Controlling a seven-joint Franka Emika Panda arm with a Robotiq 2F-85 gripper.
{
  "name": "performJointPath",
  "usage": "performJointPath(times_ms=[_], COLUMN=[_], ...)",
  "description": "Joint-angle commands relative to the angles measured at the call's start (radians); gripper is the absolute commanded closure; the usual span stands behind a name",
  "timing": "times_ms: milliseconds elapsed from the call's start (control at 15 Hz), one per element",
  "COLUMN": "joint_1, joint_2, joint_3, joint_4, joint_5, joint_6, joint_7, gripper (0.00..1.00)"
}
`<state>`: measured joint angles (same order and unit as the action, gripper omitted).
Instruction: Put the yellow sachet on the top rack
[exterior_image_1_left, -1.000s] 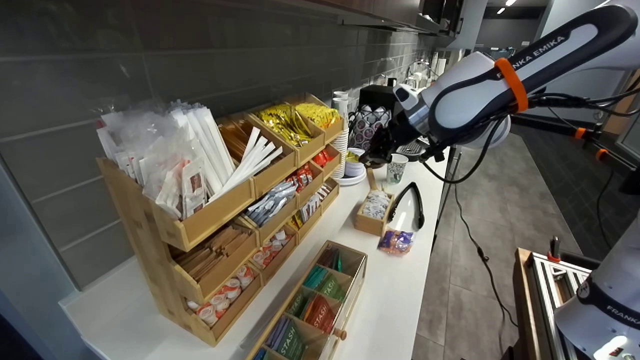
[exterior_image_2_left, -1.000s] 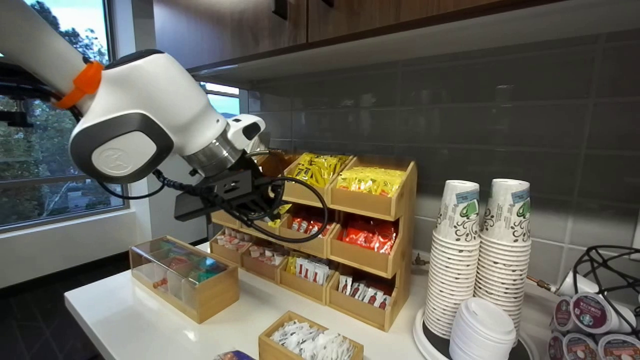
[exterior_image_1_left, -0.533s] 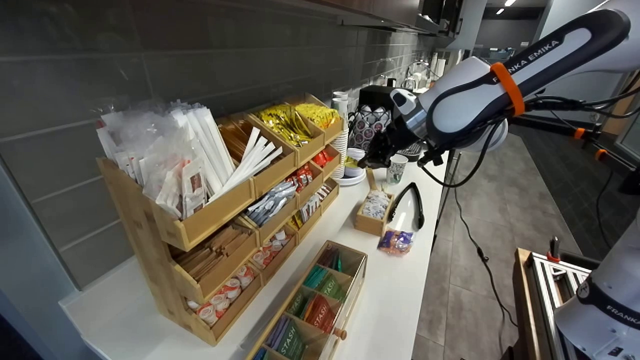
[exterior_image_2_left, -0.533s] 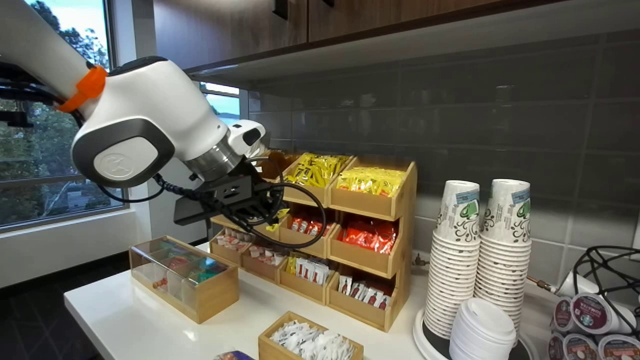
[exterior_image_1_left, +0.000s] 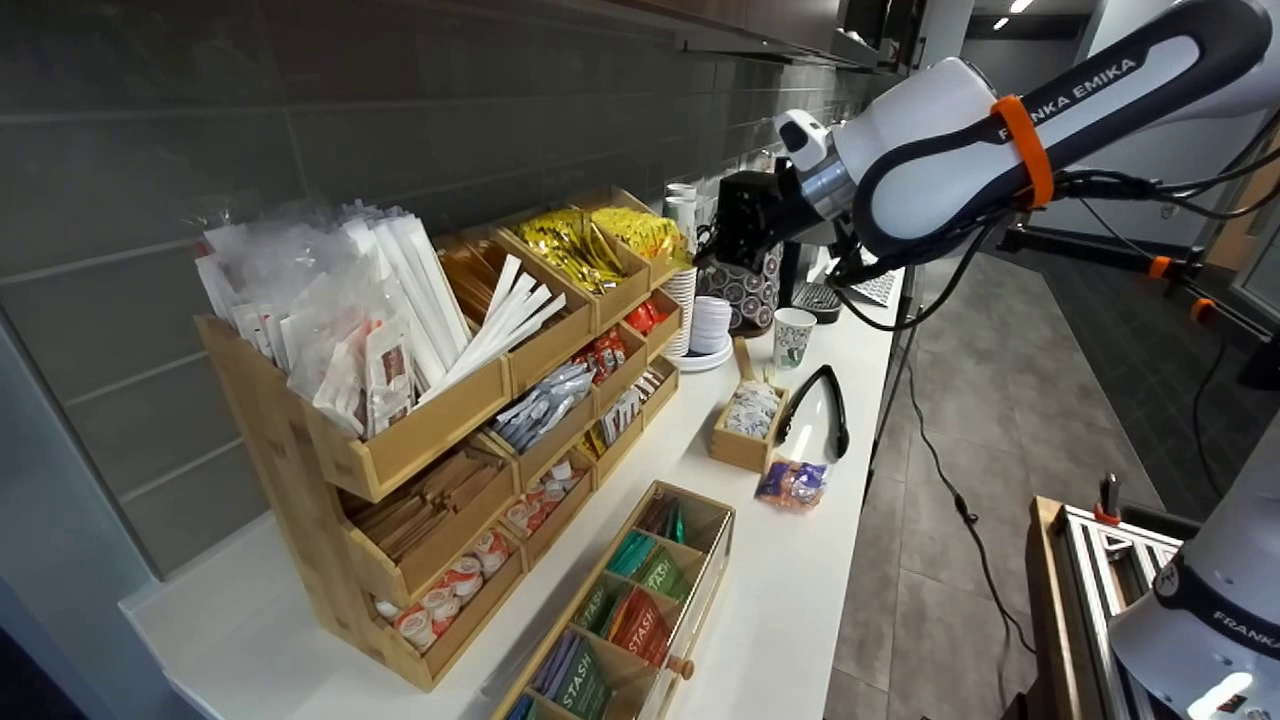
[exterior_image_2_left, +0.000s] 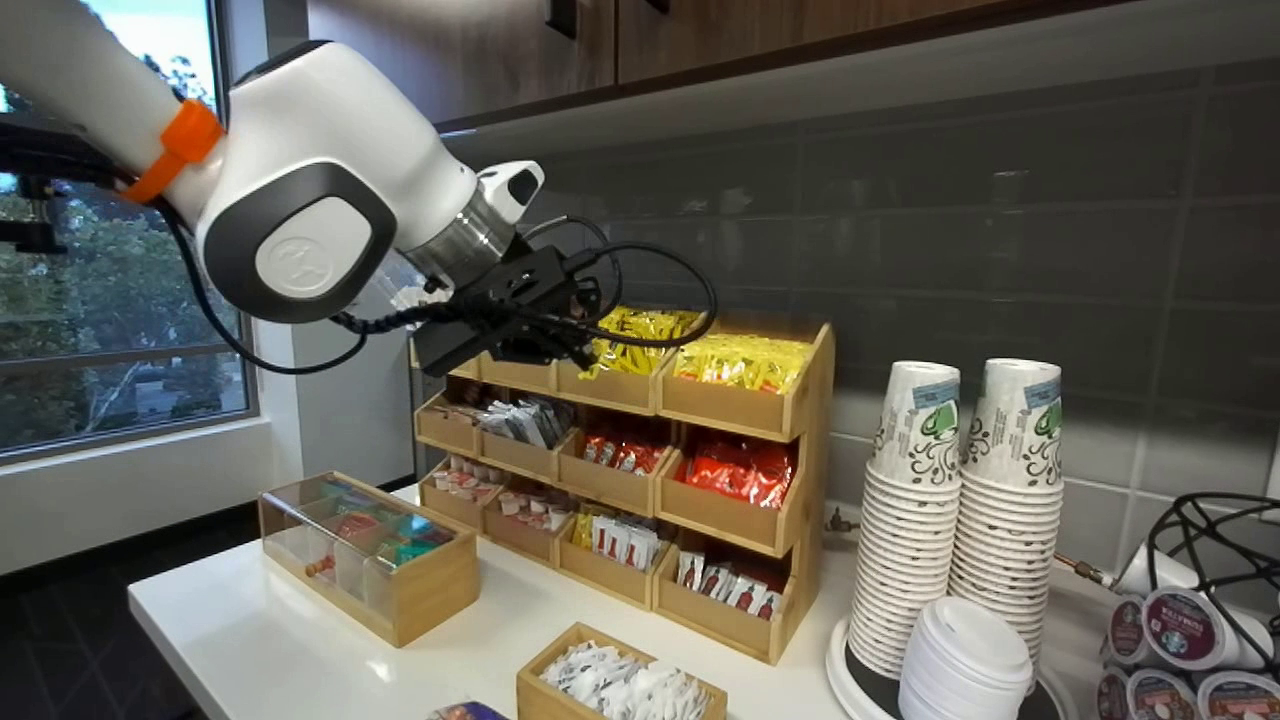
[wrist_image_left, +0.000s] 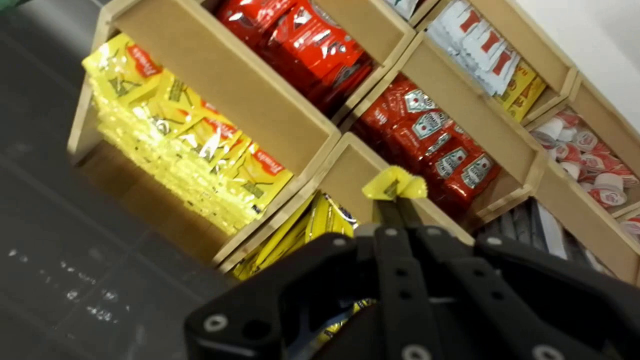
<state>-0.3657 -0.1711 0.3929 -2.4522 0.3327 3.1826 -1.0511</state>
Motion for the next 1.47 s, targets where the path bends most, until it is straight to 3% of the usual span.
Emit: performJointPath(times_ms=[0, 133, 200, 600, 667, 733, 800, 1067, 1400], joint_1=[0.103, 0.132, 0.049, -0.021, 0.101, 0.114, 0.045, 0.075, 0.058], joint_2=[0.028, 0.033, 0.038, 0.106, 0.128, 0.147, 0.171, 0.265, 0.355], joint_3=[-0.149, -0.213, -0.135, -0.137, -0.271, -0.286, -0.208, -0.212, -0.139], joint_4=[0.052, 0.082, 0.099, 0.191, 0.209, 0.226, 0.244, 0.315, 0.404], joint_5=[-0.209, -0.313, -0.242, -0.285, -0.361, -0.37, -0.304, -0.266, -0.173], joint_6=[0.006, -0.014, -0.017, -0.022, -0.028, -0.025, -0.021, -0.012, -0.008], joint_7=[0.08, 0.129, 0.069, 0.111, 0.195, 0.221, 0.191, 0.257, 0.276], gripper=[1.0, 1.0, 1.0, 1.0, 1.0, 1.0, 1.0, 1.0, 1.0])
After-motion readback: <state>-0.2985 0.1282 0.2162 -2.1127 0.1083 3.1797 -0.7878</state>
